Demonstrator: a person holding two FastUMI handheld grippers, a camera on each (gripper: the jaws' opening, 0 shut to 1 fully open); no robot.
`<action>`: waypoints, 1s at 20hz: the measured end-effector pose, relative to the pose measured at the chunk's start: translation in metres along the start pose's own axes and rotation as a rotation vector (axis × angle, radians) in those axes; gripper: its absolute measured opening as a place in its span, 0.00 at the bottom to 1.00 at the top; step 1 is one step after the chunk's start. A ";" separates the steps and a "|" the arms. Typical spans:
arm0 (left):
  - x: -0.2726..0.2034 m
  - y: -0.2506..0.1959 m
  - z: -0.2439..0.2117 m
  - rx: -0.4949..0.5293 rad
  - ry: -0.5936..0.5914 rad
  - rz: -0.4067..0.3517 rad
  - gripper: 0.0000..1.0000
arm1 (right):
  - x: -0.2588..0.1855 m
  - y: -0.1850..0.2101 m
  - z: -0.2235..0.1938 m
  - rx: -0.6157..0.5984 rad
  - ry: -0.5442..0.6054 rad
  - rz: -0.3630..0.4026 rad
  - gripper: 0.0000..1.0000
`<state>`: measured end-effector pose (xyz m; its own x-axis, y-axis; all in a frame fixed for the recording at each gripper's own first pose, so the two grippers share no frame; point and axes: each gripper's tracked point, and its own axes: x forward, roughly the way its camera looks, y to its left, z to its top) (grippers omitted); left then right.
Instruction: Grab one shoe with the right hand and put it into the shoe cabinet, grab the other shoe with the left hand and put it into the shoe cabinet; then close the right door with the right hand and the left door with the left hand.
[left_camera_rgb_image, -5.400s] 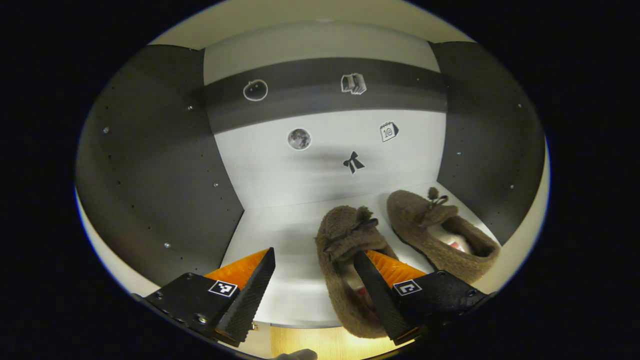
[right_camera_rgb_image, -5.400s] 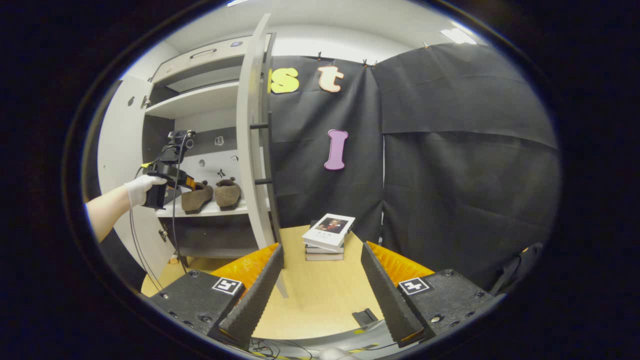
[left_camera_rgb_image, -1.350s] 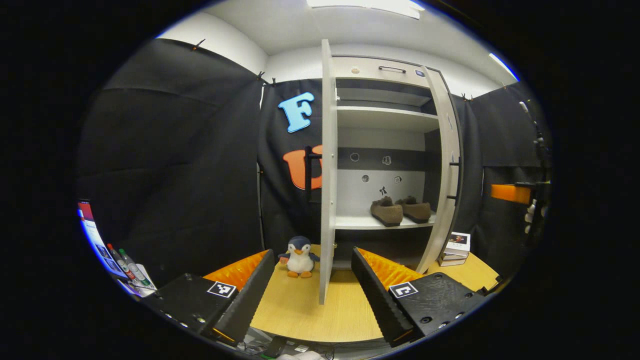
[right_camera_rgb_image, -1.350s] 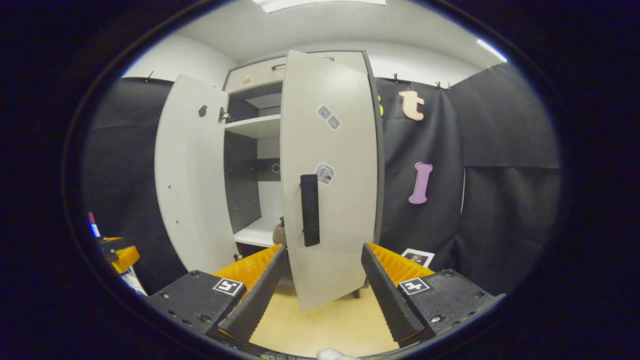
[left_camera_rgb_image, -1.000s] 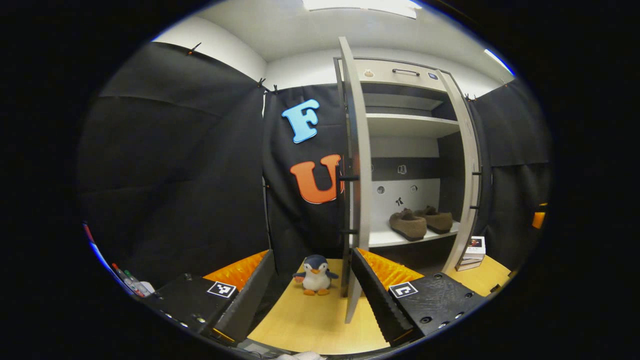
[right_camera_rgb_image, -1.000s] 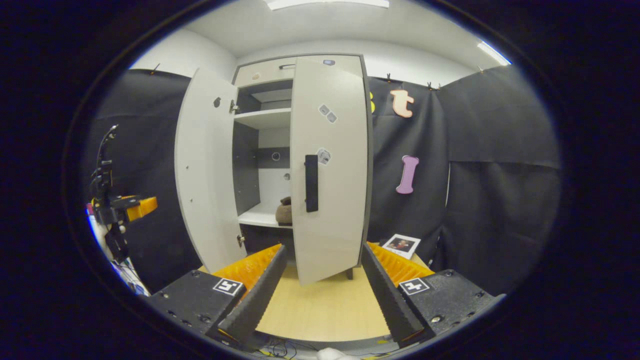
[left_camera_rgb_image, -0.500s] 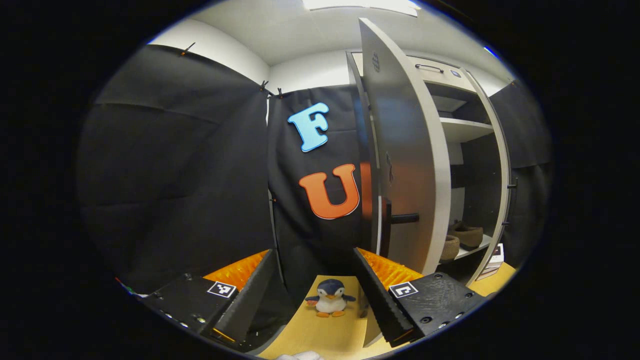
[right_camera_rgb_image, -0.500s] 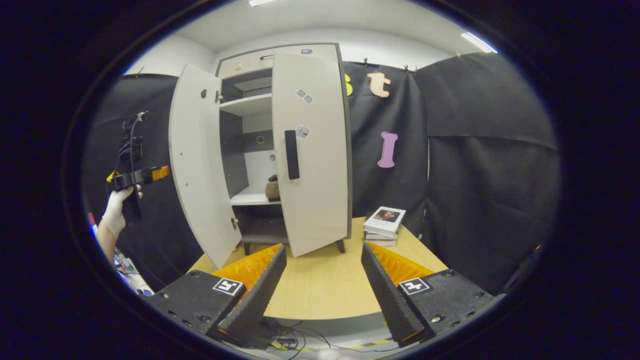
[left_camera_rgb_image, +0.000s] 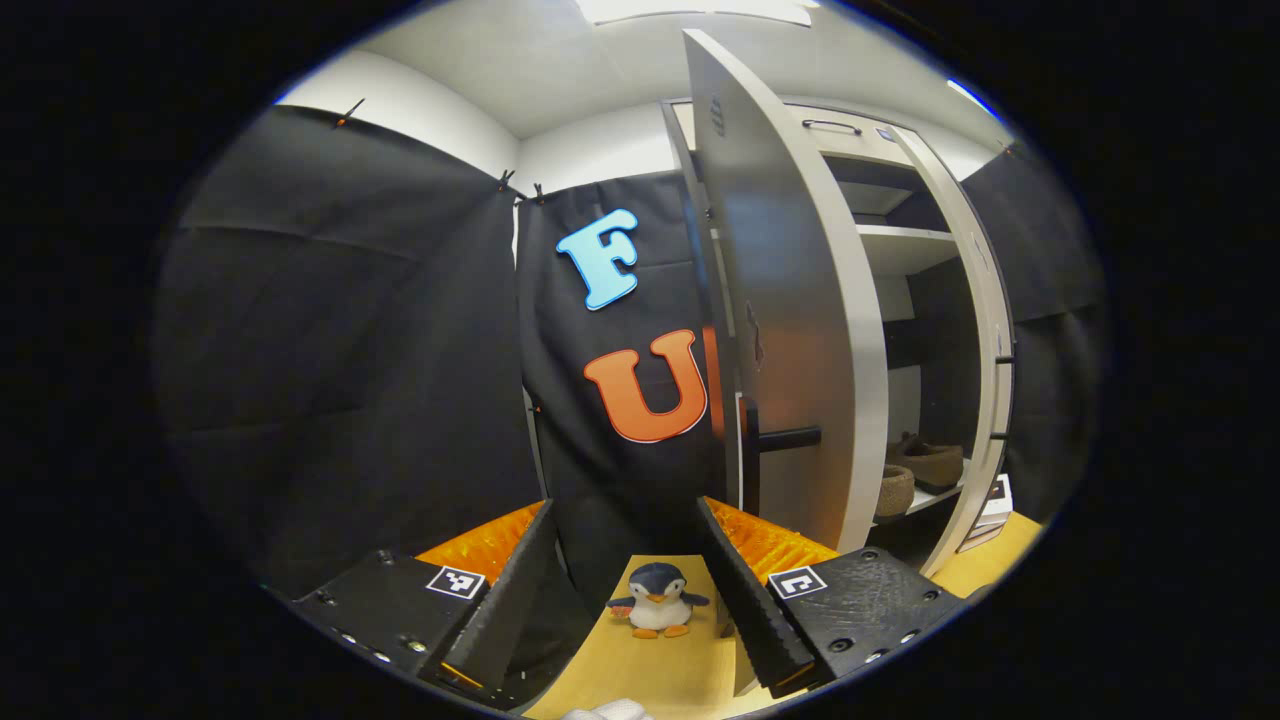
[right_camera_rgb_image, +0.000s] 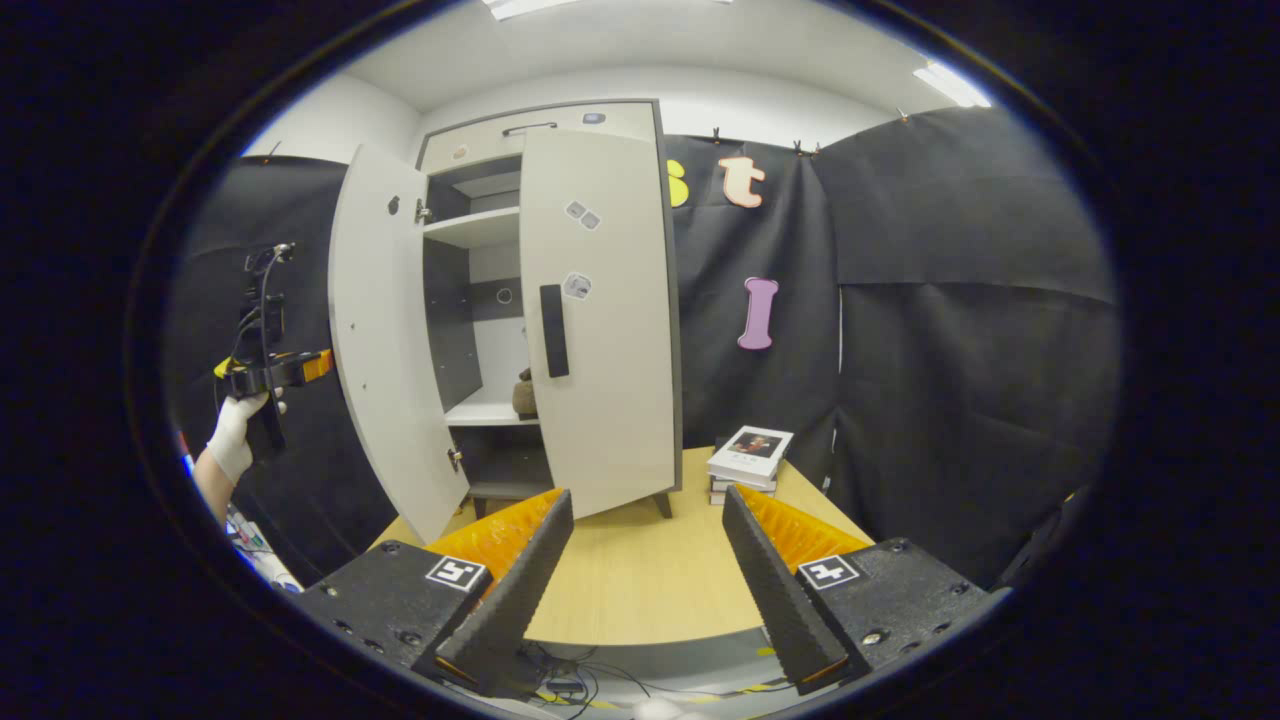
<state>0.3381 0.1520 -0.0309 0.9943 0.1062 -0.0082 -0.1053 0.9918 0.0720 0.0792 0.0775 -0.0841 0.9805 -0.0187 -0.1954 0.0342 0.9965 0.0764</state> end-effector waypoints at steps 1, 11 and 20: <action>-0.001 -0.007 0.001 -0.009 -0.003 -0.015 0.87 | -0.002 -0.001 0.001 0.006 -0.002 0.000 0.99; -0.002 -0.113 0.014 -0.050 0.003 -0.144 0.87 | -0.005 -0.011 0.011 -0.003 -0.015 0.002 0.99; -0.060 -0.149 0.020 -0.060 0.033 -0.139 0.96 | -0.020 -0.030 0.029 -0.023 -0.043 0.067 0.98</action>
<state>0.2940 -0.0041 -0.0212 0.9984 -0.0309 -0.0468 0.0313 0.9995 0.0077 0.0641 0.0459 -0.0545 0.9879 0.0446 -0.1486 -0.0352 0.9972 0.0657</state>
